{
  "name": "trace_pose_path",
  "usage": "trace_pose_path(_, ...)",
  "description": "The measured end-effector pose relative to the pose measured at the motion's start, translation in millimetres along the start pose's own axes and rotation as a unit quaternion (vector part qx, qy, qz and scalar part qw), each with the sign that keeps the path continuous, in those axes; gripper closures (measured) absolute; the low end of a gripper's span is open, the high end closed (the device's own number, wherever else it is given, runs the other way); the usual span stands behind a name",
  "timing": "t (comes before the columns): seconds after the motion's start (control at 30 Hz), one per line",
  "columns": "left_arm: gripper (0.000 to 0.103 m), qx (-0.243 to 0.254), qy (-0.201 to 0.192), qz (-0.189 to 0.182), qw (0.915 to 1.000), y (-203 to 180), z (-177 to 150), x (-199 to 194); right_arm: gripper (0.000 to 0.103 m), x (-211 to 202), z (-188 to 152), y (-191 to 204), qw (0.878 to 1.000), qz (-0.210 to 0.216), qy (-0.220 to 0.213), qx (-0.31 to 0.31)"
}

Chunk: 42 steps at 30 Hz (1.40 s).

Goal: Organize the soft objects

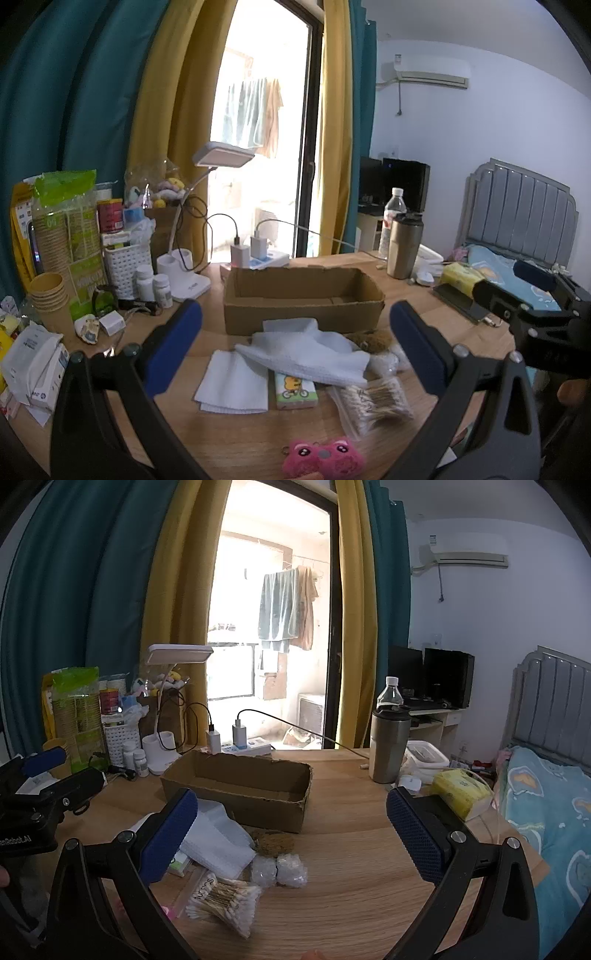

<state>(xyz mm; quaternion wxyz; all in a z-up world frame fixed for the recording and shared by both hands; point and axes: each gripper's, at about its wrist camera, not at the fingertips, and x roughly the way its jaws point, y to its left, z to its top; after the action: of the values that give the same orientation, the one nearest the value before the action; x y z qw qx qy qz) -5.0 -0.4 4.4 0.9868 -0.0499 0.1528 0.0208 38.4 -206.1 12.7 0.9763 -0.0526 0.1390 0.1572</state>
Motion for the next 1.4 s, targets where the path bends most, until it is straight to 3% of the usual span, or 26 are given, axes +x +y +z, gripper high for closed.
trace_pose_path(1.4,0.001,-0.001,0.003,-0.001,1.0000,-0.8,-6.3,-1.9,0.000,-0.5,-0.9,6.6,1.000,0.008,0.007,-0.004)
